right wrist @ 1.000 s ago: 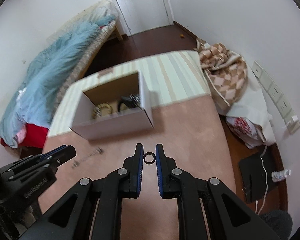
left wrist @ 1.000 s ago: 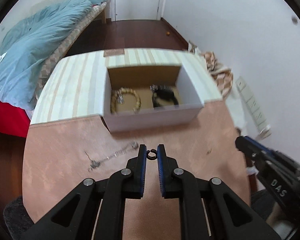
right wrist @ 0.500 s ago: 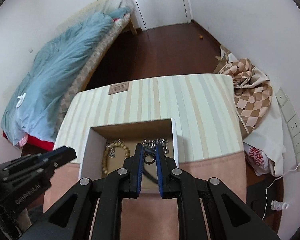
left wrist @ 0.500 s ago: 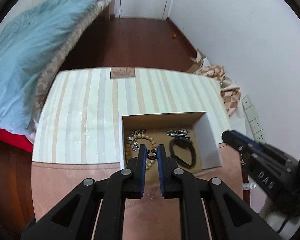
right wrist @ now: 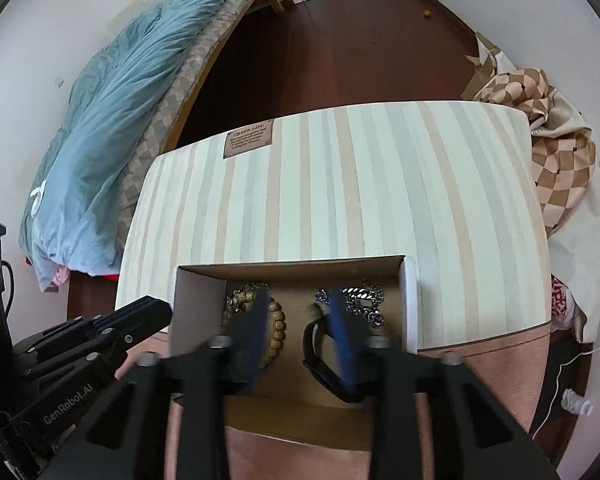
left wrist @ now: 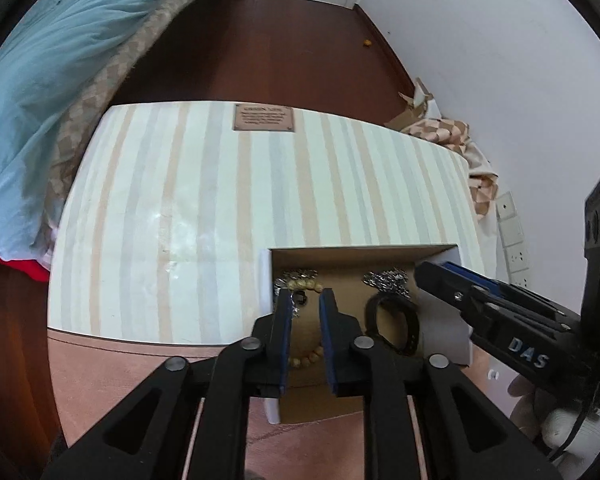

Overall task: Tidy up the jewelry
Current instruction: 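Carry the black ring into the box and open the right tool, then withdraw both tools from the box and move toward the gold charm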

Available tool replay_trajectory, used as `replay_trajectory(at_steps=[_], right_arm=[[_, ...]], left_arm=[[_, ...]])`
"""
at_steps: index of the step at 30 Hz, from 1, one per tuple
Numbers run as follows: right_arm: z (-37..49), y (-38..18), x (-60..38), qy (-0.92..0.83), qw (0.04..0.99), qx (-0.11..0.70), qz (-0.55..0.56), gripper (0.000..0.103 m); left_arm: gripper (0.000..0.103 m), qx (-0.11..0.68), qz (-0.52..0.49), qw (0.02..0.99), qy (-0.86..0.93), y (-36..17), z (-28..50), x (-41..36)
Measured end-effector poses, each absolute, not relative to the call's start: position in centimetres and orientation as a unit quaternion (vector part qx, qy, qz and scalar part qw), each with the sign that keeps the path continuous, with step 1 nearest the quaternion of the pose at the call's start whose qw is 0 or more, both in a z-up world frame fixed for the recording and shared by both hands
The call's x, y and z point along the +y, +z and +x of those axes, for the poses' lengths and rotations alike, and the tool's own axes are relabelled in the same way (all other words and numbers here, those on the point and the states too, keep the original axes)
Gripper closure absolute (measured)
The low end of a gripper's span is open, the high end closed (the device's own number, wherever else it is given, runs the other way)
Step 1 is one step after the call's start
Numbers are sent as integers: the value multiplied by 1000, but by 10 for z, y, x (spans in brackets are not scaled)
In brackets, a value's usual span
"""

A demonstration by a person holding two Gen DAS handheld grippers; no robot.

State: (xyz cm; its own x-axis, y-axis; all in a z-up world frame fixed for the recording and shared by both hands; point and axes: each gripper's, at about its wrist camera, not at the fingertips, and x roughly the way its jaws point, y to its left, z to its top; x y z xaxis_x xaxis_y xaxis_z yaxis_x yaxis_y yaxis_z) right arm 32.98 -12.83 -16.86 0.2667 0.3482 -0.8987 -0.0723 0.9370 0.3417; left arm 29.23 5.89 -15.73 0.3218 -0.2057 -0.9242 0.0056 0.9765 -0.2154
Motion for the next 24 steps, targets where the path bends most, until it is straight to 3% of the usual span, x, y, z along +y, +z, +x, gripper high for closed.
replay_trajectory(at_steps=[1, 3, 5, 8, 11, 13, 16, 24], right_arm=[[330, -168, -130, 137, 785, 591, 124, 58], [330, -167, -131, 134, 785, 591, 125, 57], [326, -163, -132, 132, 789, 587, 120, 57], [319, -159, -134, 127, 794, 585, 109, 57], [308, -152, -135, 108, 808, 575, 76, 42], [299, -148, -134, 85, 818, 568, 42, 20], [283, -142, -131, 36, 832, 553, -22, 3], [239, -141, -135, 0, 834, 549, -55, 2]], left_arm=[[81, 576, -81, 811, -60, -156, 292, 60], [52, 570, -78, 816, -50, -152, 289, 64], [37, 562, -77, 823, -43, -148, 287, 69], [30, 553, -66, 830, -23, -142, 282, 75], [6, 540, -54, 840, -6, -137, 273, 79], [5, 528, -46, 848, 6, -134, 266, 82], [0, 515, -27, 857, 24, -133, 252, 81], [0, 522, -12, 853, 31, -147, 219, 70]])
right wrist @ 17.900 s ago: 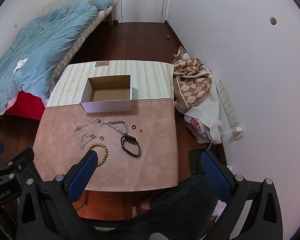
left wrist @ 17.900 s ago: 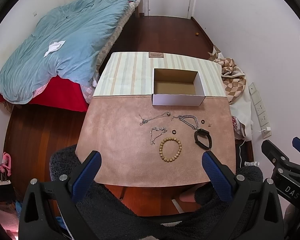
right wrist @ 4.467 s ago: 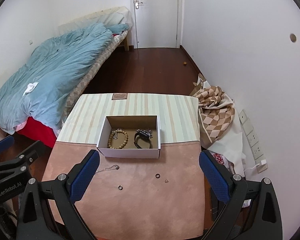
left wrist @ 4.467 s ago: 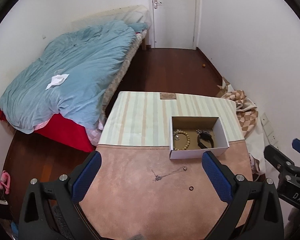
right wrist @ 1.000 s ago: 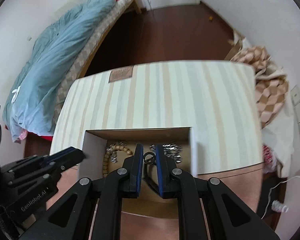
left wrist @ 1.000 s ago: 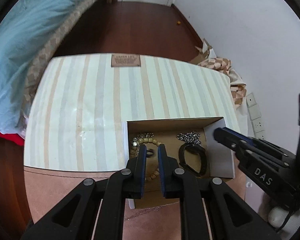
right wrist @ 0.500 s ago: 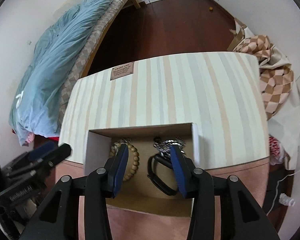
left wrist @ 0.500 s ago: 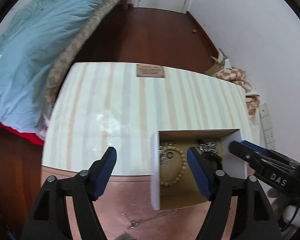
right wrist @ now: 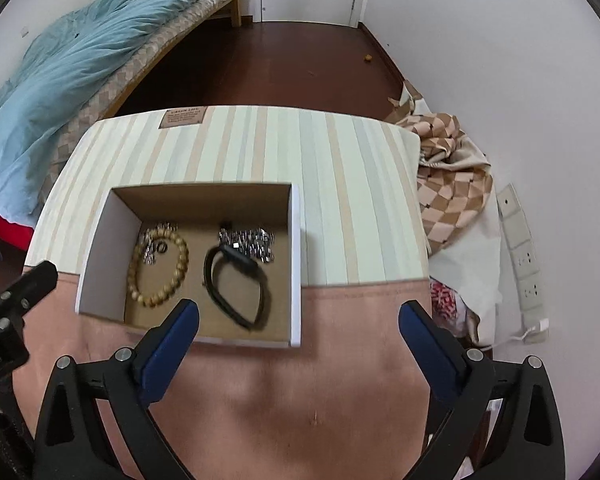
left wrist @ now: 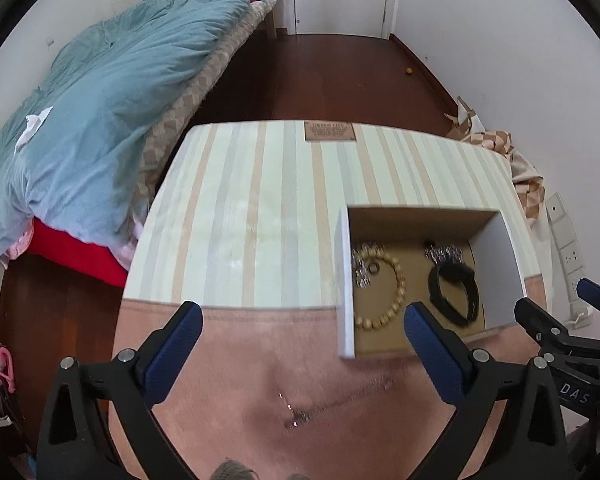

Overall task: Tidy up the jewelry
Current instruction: 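Withdraw both tools from the box and move toward the gold charm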

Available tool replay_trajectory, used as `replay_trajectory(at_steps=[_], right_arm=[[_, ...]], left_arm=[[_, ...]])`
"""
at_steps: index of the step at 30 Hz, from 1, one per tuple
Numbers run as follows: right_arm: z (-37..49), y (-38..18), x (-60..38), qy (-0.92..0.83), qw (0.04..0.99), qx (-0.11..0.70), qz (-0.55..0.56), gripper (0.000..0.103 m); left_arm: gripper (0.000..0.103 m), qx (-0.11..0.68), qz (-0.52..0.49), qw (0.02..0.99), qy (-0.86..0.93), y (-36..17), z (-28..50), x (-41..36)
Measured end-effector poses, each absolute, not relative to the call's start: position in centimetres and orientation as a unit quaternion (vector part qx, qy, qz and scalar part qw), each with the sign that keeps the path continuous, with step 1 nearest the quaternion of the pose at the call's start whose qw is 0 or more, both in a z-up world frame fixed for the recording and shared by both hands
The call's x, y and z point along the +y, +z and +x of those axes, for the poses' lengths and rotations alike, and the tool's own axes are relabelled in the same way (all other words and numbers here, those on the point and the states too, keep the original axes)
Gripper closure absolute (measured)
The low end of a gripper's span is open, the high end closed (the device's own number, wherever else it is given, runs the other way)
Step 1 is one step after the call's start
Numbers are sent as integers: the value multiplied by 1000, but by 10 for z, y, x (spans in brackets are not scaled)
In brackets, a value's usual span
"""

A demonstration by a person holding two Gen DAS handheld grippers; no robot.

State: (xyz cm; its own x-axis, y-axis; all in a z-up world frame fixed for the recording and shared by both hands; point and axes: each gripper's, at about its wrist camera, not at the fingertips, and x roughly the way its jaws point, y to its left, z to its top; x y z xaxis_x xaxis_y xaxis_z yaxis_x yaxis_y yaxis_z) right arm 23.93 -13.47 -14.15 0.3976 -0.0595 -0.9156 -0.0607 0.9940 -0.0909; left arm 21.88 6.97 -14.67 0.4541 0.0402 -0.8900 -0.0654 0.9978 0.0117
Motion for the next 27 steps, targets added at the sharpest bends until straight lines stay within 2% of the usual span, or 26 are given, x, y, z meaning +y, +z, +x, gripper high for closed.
replay_trajectory(at_steps=[9, 27], right_arm=[[197, -111, -144, -13, 856, 516, -40, 2], [107, -6, -157, -16, 906, 423, -25, 2]], left_arm=[[0, 497, -12, 867, 38, -127, 179, 60], [0, 422, -19, 906, 16, -37, 101, 40]])
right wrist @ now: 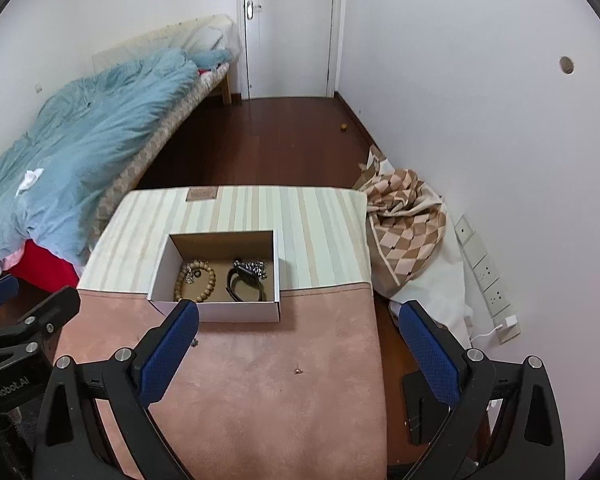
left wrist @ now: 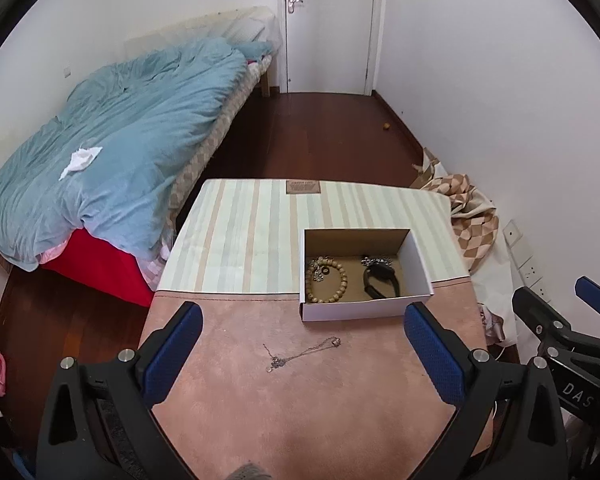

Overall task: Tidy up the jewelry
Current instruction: 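Withdraw both tools from the box and move toward the gold charm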

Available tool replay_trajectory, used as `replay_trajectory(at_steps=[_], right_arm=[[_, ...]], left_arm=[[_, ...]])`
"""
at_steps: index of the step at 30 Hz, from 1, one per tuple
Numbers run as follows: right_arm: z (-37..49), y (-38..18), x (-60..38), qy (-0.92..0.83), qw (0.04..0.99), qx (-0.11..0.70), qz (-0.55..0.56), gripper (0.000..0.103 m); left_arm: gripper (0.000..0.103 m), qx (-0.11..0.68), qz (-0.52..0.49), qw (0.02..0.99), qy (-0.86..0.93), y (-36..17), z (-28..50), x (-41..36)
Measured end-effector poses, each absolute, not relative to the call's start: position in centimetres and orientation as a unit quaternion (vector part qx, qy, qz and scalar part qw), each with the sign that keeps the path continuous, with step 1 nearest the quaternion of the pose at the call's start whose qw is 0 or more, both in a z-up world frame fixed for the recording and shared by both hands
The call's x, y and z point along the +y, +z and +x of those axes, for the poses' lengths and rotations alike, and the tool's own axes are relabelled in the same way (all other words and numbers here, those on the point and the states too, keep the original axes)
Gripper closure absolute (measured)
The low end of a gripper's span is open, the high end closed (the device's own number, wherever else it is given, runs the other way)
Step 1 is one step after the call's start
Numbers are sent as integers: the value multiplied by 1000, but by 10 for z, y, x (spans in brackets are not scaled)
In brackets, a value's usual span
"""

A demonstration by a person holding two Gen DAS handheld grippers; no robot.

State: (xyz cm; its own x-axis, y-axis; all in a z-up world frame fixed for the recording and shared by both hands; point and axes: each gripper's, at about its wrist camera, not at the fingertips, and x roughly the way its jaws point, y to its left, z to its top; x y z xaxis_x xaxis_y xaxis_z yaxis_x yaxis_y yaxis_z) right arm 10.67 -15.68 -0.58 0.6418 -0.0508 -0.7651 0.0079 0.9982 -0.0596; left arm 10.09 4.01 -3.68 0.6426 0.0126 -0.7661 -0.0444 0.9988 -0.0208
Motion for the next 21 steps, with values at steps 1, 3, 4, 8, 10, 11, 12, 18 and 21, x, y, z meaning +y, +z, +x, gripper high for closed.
replay_trajectory(at_steps=[1, 3, 4, 8, 10, 11, 12, 18, 21], right_arm=[[103, -1, -157, -16, 907, 420, -26, 2], [98, 4, -156, -13, 909, 416, -23, 2], [95, 7, -156, -12, 910, 414, -23, 2], [87, 14, -157, -5, 912, 409, -11, 2], [86, 14, -160, -2, 912, 411, 2, 2], [85, 14, -161, -2, 911, 412, 7, 2], [86, 11, -164, -1, 910, 414, 15, 2], [96, -51, -191, -23, 883, 465, 53, 6], [100, -96, -201, -25, 865, 496, 70, 26]], left_arm=[[0, 420, -18, 907, 14, -34, 98, 39], [0, 416, -17, 909, 13, -29, 93, 38], [0, 414, -18, 910, 12, -27, 91, 38], [0, 412, -26, 911, 12, -23, 84, 40], [0, 416, -29, 909, 19, -24, 84, 41], [0, 419, -30, 907, 23, -26, 84, 42], [0, 423, -31, 905, 29, -30, 85, 44], [0, 452, -31, 888, 83, -77, 88, 55], [0, 492, -32, 864, 103, -122, 88, 60]])
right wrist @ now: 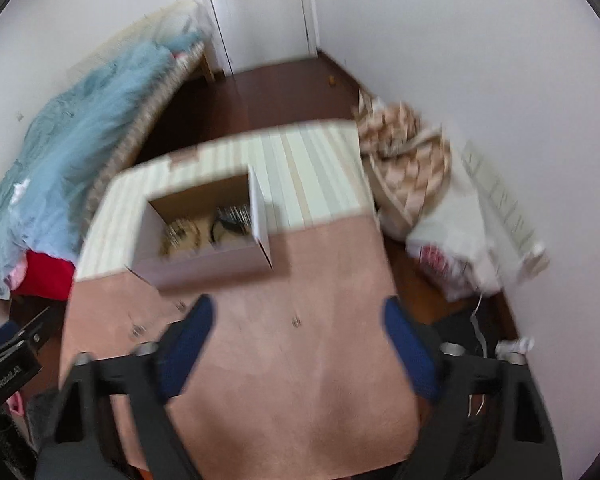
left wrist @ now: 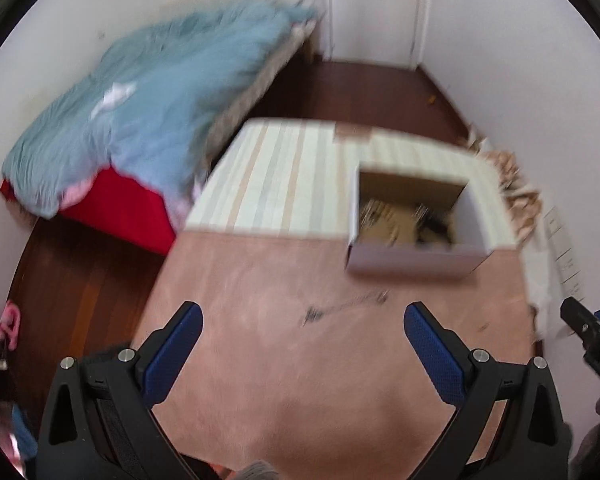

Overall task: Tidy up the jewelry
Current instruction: 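Withdraw both tools from the box and move toward the gold charm, then grasp the small gold charm with the right tool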

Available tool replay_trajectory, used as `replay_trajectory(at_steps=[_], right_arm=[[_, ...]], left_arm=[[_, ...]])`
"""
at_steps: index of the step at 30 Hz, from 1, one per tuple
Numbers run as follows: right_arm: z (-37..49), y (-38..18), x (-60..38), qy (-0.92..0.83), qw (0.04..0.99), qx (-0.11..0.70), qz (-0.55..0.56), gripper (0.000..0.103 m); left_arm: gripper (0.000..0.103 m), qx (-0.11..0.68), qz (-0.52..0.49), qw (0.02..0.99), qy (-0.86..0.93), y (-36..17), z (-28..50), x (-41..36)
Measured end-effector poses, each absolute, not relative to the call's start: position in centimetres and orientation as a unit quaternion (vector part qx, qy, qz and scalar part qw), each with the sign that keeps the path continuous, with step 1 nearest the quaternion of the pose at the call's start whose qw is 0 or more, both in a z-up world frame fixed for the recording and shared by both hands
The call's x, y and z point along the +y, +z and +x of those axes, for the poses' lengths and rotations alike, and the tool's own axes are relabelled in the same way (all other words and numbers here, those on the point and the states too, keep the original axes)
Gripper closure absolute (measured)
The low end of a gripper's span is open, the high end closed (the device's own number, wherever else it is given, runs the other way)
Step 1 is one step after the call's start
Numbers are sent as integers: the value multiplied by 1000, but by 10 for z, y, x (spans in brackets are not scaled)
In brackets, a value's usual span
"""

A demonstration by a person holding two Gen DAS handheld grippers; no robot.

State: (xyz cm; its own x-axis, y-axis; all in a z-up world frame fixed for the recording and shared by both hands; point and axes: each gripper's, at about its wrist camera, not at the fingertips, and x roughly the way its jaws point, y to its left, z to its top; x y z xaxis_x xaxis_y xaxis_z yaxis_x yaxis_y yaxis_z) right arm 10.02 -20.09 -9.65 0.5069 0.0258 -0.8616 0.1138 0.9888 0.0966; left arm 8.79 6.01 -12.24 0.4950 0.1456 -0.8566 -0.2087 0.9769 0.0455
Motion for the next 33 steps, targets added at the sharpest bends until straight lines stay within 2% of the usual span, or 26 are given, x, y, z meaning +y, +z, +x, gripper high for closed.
replay_trajectory(at_steps=[6, 9, 12, 14, 16, 17, 18, 30, 32, 33], right_arm=[[114, -190, -207, -28, 842, 531, 89, 41], [123, -215, -206, -31, 844, 529, 83, 43], [131, -230, -202, -27, 845, 529, 76, 50], [135, -237, -197, -29, 845, 531, 62, 58], [135, -238, -193, -29, 855, 516, 43, 71], [134, -238, -190, -32, 858, 512, 34, 79], [135, -239, -189, -36, 860, 509, 25, 94], [128, -222, -213, -37, 861, 502, 75, 94], [128, -222, -215, -38, 859, 504, 77, 94], [128, -223, -216, -40, 859, 505, 77, 94]], left_arm=[[0, 554, -13, 822, 130, -196, 87, 67], [0, 574, -2, 807, 141, -219, 90, 70], [0, 583, 6, 799, 147, -230, 93, 72], [0, 586, 10, 796, 150, -235, 94, 73], [0, 586, 15, 796, 151, -236, 97, 73], [0, 586, 17, 796, 149, -236, 98, 72], [0, 585, 19, 797, 148, -236, 100, 71], [1, 546, 37, 835, 57, -228, 155, 24], [5, 549, 45, 834, 35, -232, 165, 12], [16, 552, 48, 832, 25, -236, 169, 6]])
